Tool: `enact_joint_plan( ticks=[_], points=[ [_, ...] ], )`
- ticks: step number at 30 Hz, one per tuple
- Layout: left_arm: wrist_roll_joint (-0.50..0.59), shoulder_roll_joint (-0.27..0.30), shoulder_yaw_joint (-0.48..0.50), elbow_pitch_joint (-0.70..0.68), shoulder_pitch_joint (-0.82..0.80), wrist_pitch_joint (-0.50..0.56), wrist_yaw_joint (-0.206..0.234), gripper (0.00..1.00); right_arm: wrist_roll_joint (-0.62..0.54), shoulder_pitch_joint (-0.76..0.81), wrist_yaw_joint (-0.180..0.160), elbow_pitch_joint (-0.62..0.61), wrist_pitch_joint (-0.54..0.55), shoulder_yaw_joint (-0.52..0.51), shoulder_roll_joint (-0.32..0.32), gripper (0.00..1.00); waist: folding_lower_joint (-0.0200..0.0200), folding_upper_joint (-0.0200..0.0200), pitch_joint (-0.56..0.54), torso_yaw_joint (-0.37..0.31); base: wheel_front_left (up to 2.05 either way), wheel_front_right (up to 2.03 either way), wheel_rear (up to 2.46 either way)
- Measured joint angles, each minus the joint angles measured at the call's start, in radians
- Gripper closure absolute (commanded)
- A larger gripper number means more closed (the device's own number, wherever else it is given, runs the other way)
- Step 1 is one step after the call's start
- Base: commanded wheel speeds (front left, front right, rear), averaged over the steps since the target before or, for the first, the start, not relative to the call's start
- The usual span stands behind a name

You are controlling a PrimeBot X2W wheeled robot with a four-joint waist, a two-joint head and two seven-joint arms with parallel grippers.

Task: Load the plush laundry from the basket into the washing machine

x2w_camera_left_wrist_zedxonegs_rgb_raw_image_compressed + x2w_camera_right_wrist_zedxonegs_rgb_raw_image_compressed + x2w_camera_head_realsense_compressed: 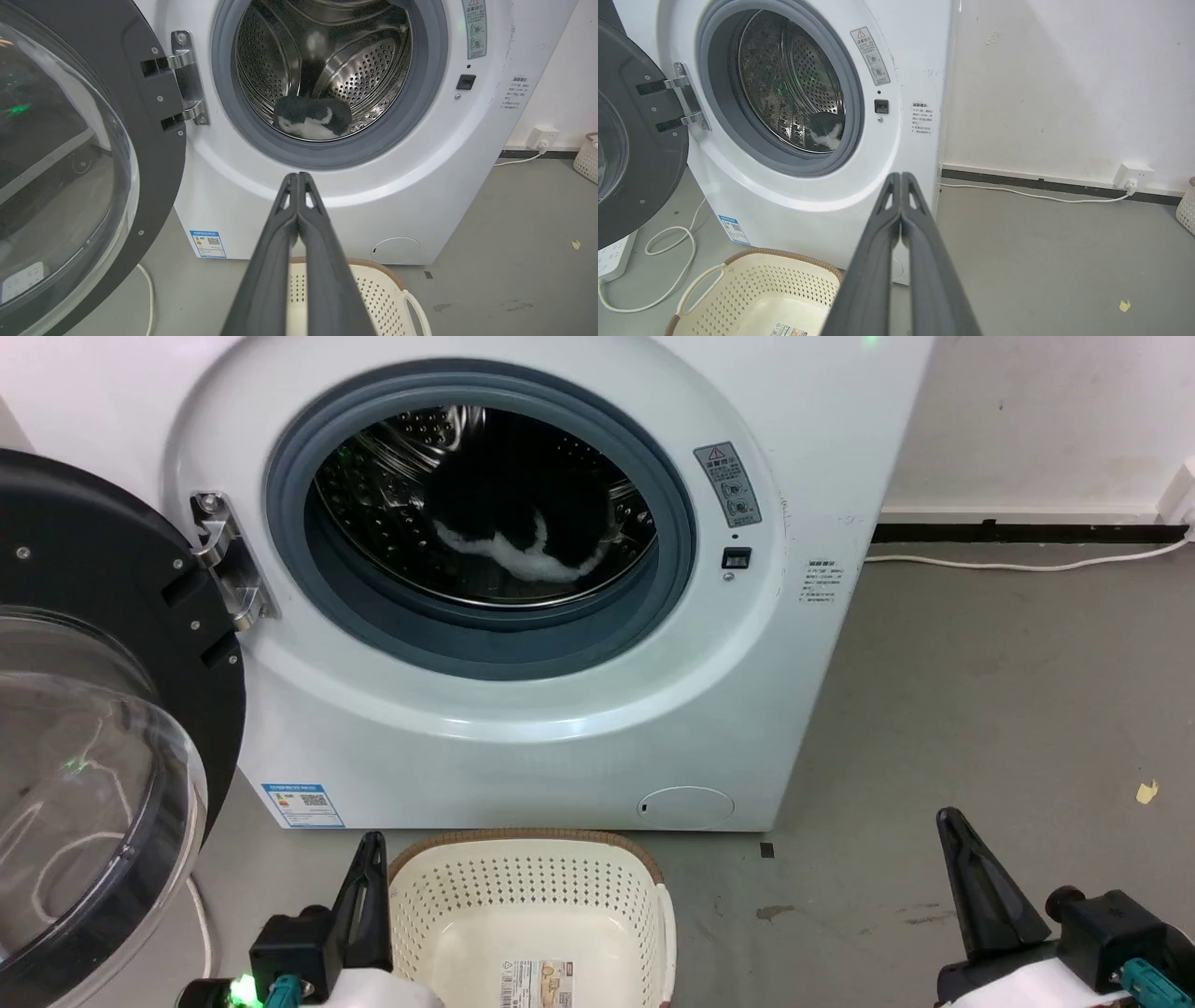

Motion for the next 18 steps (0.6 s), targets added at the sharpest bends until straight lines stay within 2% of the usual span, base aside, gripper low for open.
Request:
enact_joint_plan(
  ticks=[18],
  points=[
    [0.020,0.000,0.015,-0.008,-0.009,0.038,-0.014,1.00,-0.016,-0.018,0.000,0.007,0.040,0.005,0.000,1.00,0.0000,0.0000,-0.003,0.001,0.00,0.00,0.00]
  ],
)
